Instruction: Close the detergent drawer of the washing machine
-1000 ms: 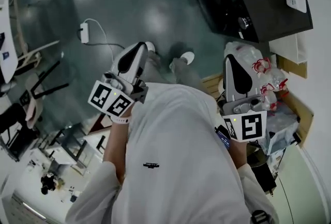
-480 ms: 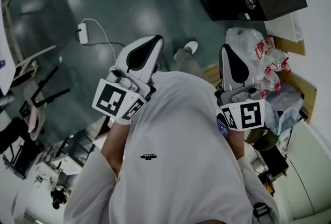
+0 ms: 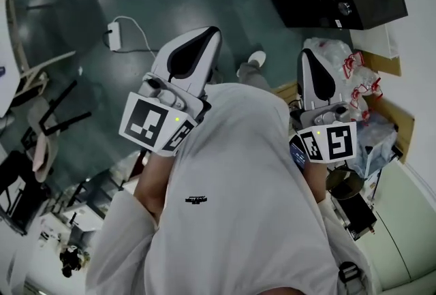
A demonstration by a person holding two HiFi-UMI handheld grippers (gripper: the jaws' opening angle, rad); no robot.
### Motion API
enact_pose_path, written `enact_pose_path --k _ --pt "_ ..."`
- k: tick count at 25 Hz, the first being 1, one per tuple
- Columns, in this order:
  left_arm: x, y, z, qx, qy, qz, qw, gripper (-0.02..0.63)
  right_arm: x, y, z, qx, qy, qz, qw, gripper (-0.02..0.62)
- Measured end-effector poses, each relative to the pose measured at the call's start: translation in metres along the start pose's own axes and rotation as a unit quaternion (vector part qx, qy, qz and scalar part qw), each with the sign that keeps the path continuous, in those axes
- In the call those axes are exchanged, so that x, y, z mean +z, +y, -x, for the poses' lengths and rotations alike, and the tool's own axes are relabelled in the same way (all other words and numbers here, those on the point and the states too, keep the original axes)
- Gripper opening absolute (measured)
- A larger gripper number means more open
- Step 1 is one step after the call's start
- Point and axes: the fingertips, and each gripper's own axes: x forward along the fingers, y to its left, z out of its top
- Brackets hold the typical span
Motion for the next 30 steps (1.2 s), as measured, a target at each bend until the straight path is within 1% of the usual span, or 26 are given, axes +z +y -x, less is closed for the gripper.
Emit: enact_pose_path --k 5,9,13,18,21,24,27,30 --pt "0.008 0.022 0.017 0.021 -0.006 0.004 0.9997 0.012 0.017 0.01 -0.025 -0.005 -0.023 -0.009 1.0 -0.005" --pt "0.006 0.043 0.022 0.044 -0.002 0.02 0.9988 0.012 0.015 0.023 -0.045 0.022 -0.01 -0.012 1.0 -0.005" --pt "0.011 0.057 0.011 0.056 -0.003 0.025 0.9981 0.012 0.016 0.018 -0.07 0.048 -0.005 -0.018 0.999 -0.006" --pt "0.025 0.079 -0.021 0.076 -0.003 0.024 0.9968 0.012 0.023 -0.008 -0.111 0.067 -0.012 -0.03 0.997 -0.006" --pt "0.039 0.086 -0.046 0.077 -0.001 0.015 0.9969 0.012 0.033 -0.027 -0.135 0.072 -0.02 -0.041 0.996 -0.006" --pt "0.049 0.098 -0.069 0.079 -0.001 0.01 0.9968 0.013 0.043 -0.042 -0.157 0.077 -0.026 -0.039 0.996 -0.006" --pt "0.054 0.107 -0.094 0.08 0.004 0.007 0.9968 0.012 0.048 -0.062 -0.172 0.073 -0.03 -0.044 0.996 -0.006" --pt "0.061 0.111 -0.124 0.075 0.007 -0.002 0.9971 0.012 0.051 -0.092 -0.187 0.063 -0.034 -0.05 0.996 -0.006"
